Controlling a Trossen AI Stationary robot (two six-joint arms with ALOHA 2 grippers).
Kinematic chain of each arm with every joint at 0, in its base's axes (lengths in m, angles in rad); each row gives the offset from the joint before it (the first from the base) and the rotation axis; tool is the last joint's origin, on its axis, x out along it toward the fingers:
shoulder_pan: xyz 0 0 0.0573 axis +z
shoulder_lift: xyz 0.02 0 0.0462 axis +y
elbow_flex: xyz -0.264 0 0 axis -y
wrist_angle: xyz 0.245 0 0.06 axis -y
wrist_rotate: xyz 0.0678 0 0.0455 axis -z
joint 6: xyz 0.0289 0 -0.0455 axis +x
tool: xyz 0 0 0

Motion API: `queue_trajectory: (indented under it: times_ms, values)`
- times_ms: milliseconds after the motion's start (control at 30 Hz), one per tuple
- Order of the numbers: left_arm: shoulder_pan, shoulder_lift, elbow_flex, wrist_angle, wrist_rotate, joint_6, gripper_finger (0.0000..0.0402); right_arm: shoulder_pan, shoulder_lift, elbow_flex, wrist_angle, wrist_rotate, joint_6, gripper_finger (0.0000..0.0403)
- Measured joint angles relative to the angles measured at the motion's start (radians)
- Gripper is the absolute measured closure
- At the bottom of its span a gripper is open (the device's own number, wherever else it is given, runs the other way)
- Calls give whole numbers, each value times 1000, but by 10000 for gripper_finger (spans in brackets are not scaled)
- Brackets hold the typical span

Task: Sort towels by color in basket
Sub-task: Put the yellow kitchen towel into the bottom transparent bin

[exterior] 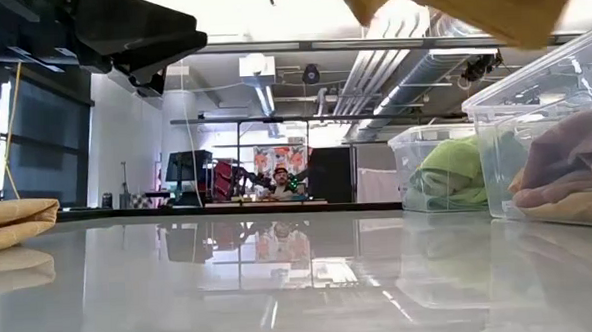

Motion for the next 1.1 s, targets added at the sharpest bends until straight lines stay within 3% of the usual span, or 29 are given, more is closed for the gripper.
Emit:
queue_trajectory:
  times_ms: [167, 267, 367, 600, 833, 1100]
  values:
    - [0, 0, 0, 1, 0, 0, 307, 45, -37, 149, -533, -55, 438, 397]
    - [0, 0, 0, 0, -1, 0, 307, 67, -82, 112, -461, -114, 441, 398]
    - [0, 0, -1, -2, -1, 0, 307, 69, -108, 66, -523, -138, 597, 398]
    - [-4, 0, -1, -3, -1, -8, 307, 56, -175, -194, -522, -323, 812, 398]
    - [-3, 0, -1, 2, -15, 24, 307, 23, -178, -364, -516, -459, 1039, 398]
    - [9, 0, -1, 2, -20, 20, 307, -12, -177, -469, -516, -649, 1086, 390]
